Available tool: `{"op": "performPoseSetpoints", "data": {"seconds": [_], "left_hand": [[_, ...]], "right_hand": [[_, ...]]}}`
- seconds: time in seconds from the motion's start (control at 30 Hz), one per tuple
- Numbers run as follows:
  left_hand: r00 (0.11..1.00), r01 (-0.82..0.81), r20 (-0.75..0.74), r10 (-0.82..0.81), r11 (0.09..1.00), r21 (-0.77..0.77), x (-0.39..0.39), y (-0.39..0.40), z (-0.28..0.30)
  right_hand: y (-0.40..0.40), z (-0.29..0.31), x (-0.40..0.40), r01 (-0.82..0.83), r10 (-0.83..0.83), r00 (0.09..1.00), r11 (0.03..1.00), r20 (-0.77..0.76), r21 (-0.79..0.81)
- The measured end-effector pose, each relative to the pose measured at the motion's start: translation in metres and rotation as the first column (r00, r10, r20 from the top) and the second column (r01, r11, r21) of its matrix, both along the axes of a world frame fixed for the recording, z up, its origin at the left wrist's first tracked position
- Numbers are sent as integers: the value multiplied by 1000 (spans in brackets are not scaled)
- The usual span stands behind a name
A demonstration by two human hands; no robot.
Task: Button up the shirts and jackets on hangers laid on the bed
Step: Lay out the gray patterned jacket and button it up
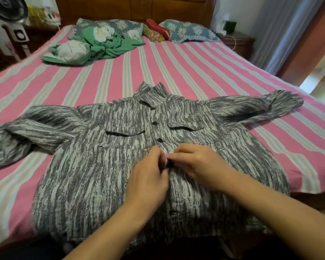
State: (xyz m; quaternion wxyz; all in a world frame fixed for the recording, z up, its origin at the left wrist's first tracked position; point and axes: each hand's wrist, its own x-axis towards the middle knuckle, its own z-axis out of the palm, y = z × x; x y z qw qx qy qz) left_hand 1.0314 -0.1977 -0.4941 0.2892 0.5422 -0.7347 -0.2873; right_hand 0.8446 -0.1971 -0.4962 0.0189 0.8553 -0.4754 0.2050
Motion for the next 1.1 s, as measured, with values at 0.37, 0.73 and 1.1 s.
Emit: {"op": "performPoseSetpoints", "data": {"seconds": [0.37,0.73,1.1], "left_hand": [[964,-69,239,114,980,-187,8,-15,-20],[944,144,302,-131,989,-20,45,-7,-25],[998,-39,-25,49,954,298,71,79,-65]], "right_hand": [[-20,5,0,-260,254,805,963,-536,66],[-17,10,34,151,-65,947,955,-316,255],[122,-68,79,528,-538,843,834,25,157]]}}
